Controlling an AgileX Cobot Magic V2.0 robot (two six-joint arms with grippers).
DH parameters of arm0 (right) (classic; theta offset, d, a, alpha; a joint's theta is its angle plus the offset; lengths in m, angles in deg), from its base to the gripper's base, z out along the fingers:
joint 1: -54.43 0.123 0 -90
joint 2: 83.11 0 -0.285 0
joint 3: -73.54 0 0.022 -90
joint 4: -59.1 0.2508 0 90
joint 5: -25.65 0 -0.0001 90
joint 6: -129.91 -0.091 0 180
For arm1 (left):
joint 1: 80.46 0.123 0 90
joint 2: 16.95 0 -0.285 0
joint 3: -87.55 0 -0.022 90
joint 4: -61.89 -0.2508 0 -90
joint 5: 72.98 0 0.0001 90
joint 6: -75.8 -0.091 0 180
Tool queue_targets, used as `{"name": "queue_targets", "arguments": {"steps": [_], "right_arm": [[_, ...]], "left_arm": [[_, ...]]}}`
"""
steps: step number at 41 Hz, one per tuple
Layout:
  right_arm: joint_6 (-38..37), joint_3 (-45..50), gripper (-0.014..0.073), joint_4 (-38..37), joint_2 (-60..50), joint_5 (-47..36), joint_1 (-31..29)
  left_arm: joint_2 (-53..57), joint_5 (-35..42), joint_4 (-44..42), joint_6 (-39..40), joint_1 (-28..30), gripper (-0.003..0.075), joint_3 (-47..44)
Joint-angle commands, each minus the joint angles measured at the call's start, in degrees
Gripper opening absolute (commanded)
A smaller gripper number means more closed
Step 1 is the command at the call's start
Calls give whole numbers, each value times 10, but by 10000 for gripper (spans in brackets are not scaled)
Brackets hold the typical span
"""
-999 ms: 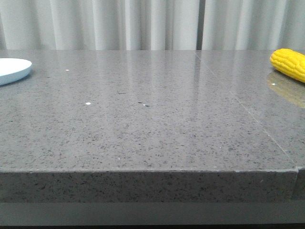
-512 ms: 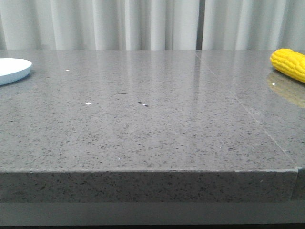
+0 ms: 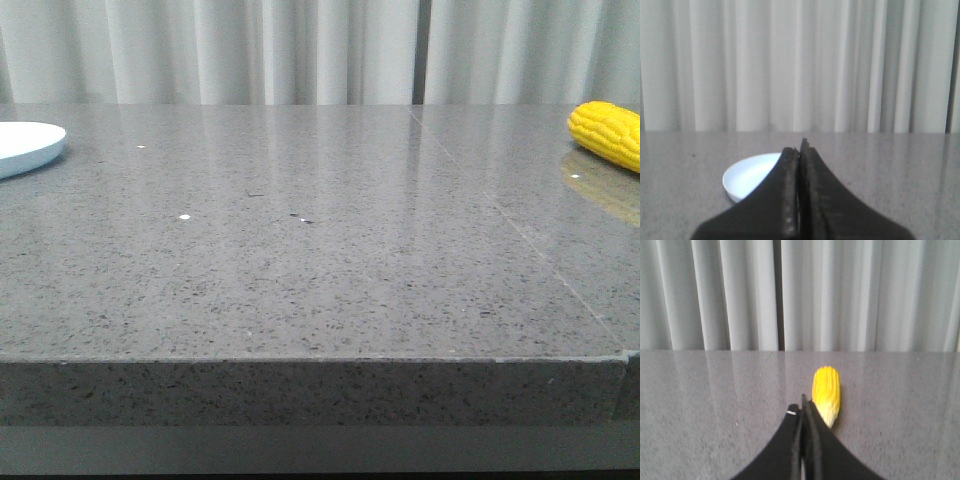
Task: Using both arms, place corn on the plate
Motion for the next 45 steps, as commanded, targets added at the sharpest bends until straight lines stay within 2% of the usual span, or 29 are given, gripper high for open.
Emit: {"name": "queue_targets", "arguments": {"steps": [1, 9, 22, 31, 45], "right_arm": [[2, -78, -67, -1, 6, 13, -3], [2, -184, -67, -1, 78, 79, -3], [2, -347, -67, -1, 215, 207, -3], [2, -359, -67, -1, 295, 252, -3], [2, -327, -66, -2, 375, 250, -3]], "left_arm": [[7, 14, 4, 4, -1, -20, 75], [-18, -72, 4, 4, -1, -20, 198], [-175, -245, -28, 4, -1, -20, 379], [-257, -272, -29, 4, -1, -20, 388], [-347, -301, -22, 4, -1, -20, 388]]}}
